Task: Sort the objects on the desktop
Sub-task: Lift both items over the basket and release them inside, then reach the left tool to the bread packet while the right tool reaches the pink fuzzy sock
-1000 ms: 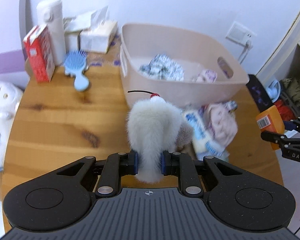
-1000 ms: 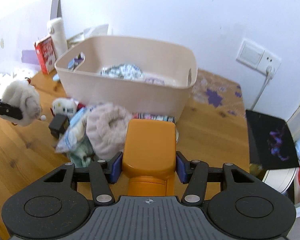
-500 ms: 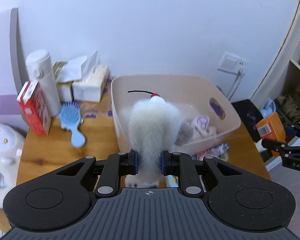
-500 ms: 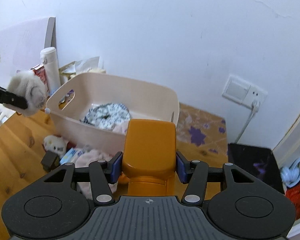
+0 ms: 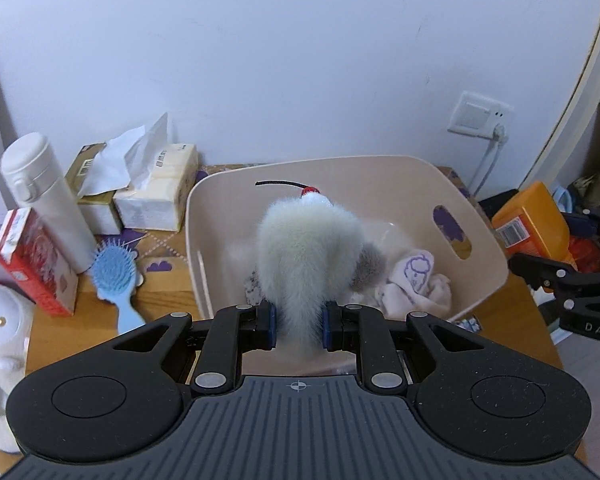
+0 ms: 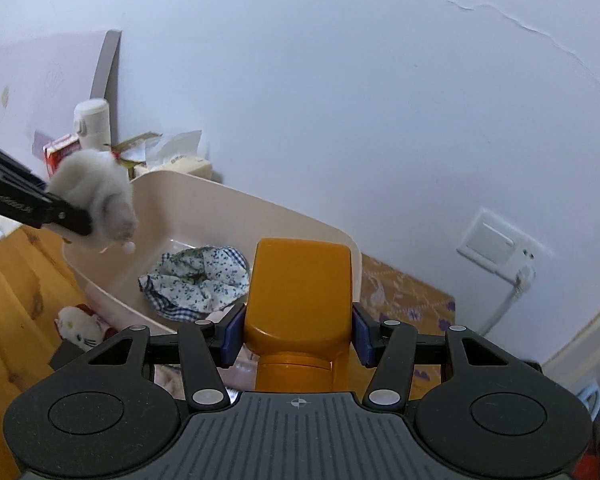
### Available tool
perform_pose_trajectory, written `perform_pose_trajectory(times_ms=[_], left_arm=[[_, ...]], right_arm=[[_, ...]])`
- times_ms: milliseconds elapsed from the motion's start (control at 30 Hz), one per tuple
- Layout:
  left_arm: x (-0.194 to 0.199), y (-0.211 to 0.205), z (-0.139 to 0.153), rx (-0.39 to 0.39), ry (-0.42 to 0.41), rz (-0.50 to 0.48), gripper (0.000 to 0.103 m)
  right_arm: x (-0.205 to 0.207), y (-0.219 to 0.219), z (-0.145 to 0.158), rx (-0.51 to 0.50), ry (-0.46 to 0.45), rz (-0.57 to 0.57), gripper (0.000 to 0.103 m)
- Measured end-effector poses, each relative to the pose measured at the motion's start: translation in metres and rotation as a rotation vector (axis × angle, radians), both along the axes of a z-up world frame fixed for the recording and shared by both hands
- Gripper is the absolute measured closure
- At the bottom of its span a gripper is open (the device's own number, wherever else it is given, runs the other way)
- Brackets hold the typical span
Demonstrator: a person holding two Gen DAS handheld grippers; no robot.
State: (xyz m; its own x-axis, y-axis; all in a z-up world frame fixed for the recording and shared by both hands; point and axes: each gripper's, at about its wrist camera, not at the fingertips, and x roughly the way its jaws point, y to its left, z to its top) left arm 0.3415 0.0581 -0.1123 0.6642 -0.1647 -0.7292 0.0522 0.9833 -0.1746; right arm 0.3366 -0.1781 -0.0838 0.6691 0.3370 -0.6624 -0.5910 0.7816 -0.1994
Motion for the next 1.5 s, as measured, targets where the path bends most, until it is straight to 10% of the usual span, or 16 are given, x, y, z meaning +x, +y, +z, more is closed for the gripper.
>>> perform_pose_trajectory(times_ms=[633, 833, 1067, 1500], left_arm=[[0.027, -0.020, -0.051, -0.016, 0.175, 0.009, 0.081], [0.023, -0.019, -0.046, -0.020, 0.171, 0.035, 0.055], [0.011, -0.017, -0.035, -0.037, 0.149, 0.072, 0.024], [-0.028, -0.030, -0.020, -0.021, 0.109, 0.027, 0.018]], right_arm=[[0.041, 0.044, -0.056, -0.079, 0.098, 0.055, 0.052], [0.043, 0.045, -0.066, -0.099, 0.139, 0.063, 0.052], [0.030, 0.034, -0.053, -0.077, 0.108, 0.041, 0.030], [-0.010, 0.002, -0.035, -0.023, 0.091, -0.002, 0.004]])
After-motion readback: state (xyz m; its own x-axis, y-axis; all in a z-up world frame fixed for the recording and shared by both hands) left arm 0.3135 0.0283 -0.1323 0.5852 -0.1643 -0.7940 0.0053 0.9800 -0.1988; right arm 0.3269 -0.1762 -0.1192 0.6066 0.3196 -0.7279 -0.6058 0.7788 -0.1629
